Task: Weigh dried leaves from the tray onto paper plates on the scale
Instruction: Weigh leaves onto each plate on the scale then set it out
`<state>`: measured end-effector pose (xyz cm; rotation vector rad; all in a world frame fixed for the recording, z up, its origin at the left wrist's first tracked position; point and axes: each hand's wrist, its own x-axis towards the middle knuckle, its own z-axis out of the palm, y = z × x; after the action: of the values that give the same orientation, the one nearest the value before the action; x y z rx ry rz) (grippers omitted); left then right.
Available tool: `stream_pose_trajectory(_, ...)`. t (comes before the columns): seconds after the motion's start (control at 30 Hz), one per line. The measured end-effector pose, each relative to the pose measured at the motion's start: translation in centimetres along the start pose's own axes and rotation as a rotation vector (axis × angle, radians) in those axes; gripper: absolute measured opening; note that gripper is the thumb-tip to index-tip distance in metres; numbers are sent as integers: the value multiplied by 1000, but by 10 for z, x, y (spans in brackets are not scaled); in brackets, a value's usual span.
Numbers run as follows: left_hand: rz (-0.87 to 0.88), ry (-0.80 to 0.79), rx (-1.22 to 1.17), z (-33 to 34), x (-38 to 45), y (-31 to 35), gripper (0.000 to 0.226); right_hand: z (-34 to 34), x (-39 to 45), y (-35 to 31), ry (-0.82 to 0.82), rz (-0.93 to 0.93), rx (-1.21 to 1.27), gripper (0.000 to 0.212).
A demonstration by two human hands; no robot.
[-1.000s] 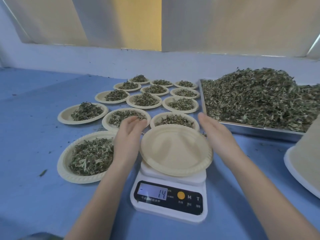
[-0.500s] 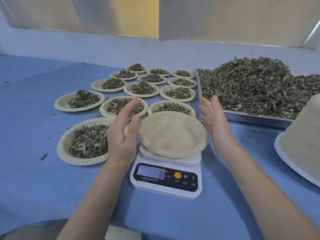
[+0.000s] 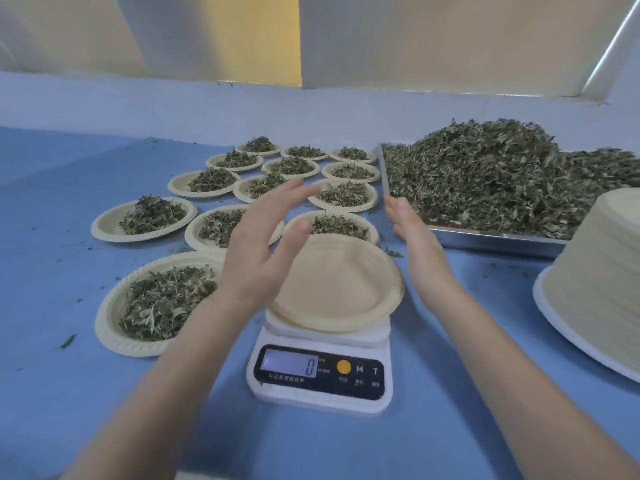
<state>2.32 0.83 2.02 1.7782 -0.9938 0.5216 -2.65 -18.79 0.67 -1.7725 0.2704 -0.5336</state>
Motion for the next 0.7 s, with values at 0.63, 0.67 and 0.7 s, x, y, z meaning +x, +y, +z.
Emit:
stream_pose_trajectory(0.63, -57, -1052, 547, 171, 176, -24, 59, -121, 162, 30, 289, 584, -1038, 55)
stream_pose_trajectory(0.67, -69, -1058, 535, 176, 181, -29, 60, -122, 166, 34, 315, 621, -1052, 57)
stream_pose_trajectory(0.7, -74, -1061, 522, 180, 185, -33, 61, -123, 169, 38, 331, 662, -1066, 60)
